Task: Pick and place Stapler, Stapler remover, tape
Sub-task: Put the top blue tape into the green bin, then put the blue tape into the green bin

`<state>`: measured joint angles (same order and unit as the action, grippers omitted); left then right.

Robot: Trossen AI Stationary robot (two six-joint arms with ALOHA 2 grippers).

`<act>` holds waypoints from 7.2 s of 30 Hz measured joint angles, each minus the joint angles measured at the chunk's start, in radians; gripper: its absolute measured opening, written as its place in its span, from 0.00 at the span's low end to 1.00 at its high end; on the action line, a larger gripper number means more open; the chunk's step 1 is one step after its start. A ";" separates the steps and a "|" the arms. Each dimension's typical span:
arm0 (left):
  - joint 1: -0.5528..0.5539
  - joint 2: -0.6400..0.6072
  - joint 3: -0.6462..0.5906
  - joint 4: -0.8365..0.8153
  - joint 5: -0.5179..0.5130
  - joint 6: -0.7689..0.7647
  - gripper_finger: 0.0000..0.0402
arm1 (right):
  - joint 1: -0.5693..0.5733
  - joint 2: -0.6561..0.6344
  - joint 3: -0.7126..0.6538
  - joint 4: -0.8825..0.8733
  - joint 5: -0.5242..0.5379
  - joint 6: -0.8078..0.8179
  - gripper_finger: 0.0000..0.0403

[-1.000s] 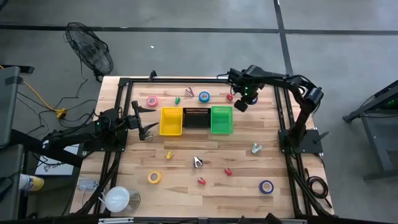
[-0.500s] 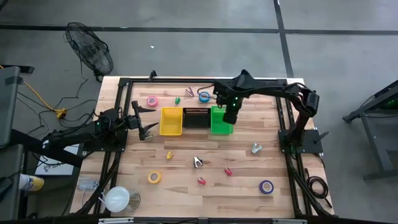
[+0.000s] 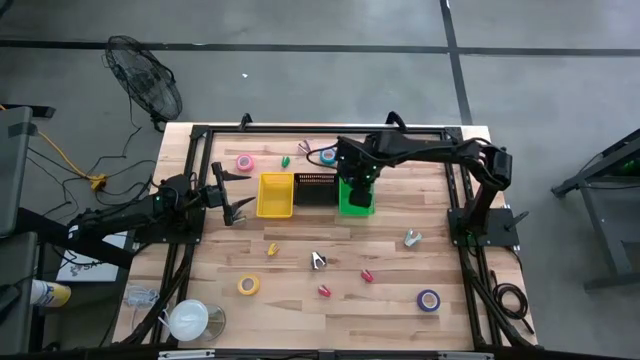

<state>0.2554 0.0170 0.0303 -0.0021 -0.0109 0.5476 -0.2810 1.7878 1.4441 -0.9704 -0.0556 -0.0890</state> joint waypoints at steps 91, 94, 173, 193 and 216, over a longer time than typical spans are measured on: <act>0.000 0.000 0.000 0.000 0.000 0.000 0.70 | 0.010 0.093 0.048 -0.387 0.005 0.364 0.46; 0.000 0.000 0.000 0.000 0.000 0.000 0.70 | 0.055 0.090 0.019 -0.392 0.000 0.426 0.46; 0.000 0.000 0.000 0.000 0.000 0.000 0.70 | 0.975 -0.170 -0.575 0.269 -0.136 1.968 0.07; 0.000 0.000 0.000 0.000 0.000 0.000 0.70 | 0.328 -0.414 -0.572 0.292 0.004 0.893 0.07; 0.000 0.000 0.000 0.000 0.000 0.000 0.70 | -0.032 -0.141 -0.275 0.224 -0.187 0.162 0.07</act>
<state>0.2550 0.0170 0.0303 -0.0021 -0.0109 0.5476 -0.3129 1.6472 1.1688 -0.7468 -0.2428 0.0731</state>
